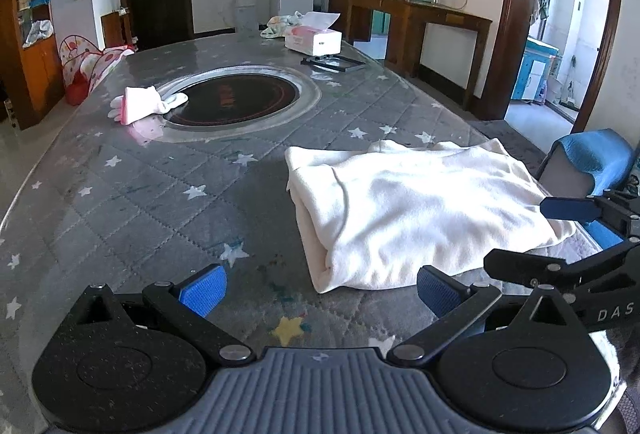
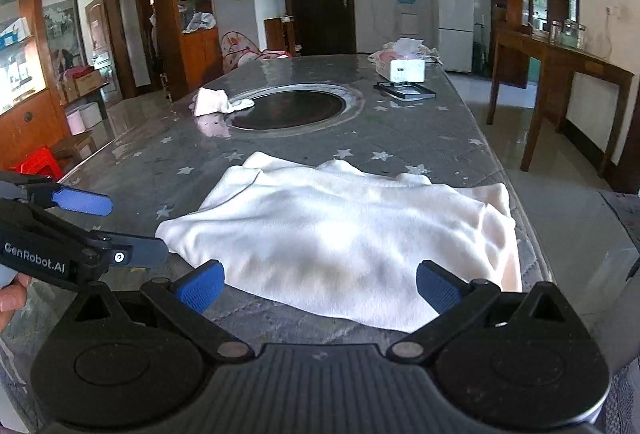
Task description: Fold clothes
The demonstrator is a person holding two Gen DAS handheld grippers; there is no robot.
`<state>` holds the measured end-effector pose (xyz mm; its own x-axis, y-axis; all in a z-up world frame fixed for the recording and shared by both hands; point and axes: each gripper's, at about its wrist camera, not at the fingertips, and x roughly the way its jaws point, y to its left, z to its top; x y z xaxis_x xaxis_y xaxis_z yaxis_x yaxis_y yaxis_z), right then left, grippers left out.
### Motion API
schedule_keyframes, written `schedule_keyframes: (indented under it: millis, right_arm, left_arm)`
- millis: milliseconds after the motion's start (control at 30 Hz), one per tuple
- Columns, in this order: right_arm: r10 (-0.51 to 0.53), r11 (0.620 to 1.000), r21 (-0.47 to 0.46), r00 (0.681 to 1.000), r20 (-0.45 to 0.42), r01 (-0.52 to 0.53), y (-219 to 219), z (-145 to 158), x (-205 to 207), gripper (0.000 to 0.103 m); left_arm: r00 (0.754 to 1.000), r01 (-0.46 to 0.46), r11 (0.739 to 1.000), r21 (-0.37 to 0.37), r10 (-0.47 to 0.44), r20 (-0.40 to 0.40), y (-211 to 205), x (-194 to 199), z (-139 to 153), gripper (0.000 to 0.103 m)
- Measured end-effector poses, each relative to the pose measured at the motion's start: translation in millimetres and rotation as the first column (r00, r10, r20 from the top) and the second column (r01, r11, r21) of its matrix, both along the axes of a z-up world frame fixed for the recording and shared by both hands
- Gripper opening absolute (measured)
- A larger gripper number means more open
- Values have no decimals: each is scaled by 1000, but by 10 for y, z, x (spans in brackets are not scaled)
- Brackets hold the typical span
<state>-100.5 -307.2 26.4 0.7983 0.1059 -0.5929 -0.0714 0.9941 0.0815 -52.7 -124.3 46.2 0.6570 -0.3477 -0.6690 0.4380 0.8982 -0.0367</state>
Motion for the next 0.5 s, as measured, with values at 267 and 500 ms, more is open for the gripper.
schedule_keyframes:
  millis: [267, 500]
  right_arm:
    - [-24, 1000, 2, 1000, -18, 24, 1, -21, -96, 103]
    - [-36, 999, 16, 999, -37, 37, -2, -72, -179, 103]
  left_arm:
    - [1000, 2, 1000, 25, -1, -13, -33, -80, -10, 103]
    - [999, 7, 999, 46, -5, -43, -55, -170, -55, 103]
